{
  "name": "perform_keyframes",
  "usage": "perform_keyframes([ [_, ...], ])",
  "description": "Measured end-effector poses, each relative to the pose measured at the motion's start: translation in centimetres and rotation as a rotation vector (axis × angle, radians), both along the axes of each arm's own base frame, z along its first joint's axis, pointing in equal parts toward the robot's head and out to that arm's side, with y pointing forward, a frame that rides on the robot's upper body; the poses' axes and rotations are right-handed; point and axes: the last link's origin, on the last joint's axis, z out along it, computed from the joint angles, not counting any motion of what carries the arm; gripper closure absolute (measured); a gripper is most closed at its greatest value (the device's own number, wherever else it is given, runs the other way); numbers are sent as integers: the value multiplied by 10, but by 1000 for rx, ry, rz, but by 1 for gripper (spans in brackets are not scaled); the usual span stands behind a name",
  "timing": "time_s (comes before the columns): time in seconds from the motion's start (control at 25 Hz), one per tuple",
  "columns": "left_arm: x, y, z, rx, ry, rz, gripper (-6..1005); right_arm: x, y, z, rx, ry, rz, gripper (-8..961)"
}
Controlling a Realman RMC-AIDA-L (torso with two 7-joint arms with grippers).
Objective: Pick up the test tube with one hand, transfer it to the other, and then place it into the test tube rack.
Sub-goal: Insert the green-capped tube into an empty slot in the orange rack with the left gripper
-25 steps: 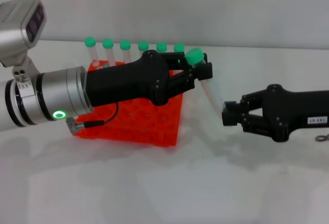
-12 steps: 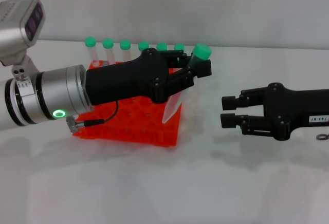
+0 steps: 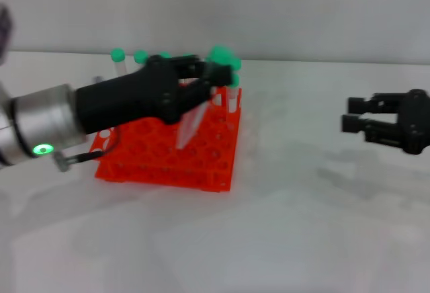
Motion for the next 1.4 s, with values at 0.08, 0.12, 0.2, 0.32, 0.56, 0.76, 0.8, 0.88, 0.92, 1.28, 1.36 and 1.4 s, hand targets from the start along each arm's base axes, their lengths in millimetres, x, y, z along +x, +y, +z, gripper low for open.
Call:
perform_keyframes([
  [0.08,-8,-1,6,39,21,6,792,9,-1,8,33,3,-24,543],
  [0.12,-13,0,9,65,47,8,792,13,-2,12,49,6,-38,543],
  [0.2,-20,1,14,101,97,12,792,20,-3,18,69,11,-60,543],
  [0.32,-28,3,19,147,159,27,792,28,-4,23,87,21,-88,542],
  [0.56,-41,13,22,264,277,59,792,35,-5,25,87,47,-131,541],
  [0.76,-45,19,27,371,323,44,792,36,-4,23,82,62,-152,542],
  [0.8,-45,20,28,390,327,42,792,36,-4,22,81,66,-157,542],
  [0.88,-47,20,30,438,336,35,792,35,-4,21,77,75,-167,542],
  [0.92,-48,20,31,461,340,30,792,35,-4,20,75,79,-172,542],
  [1.28,-53,17,27,545,365,8,791,36,-5,7,64,109,-208,541],
  [1.36,-54,17,27,547,369,14,791,36,-5,5,64,111,-212,541],
  [1.4,-54,18,27,548,370,15,791,36,-5,5,65,112,-213,541],
])
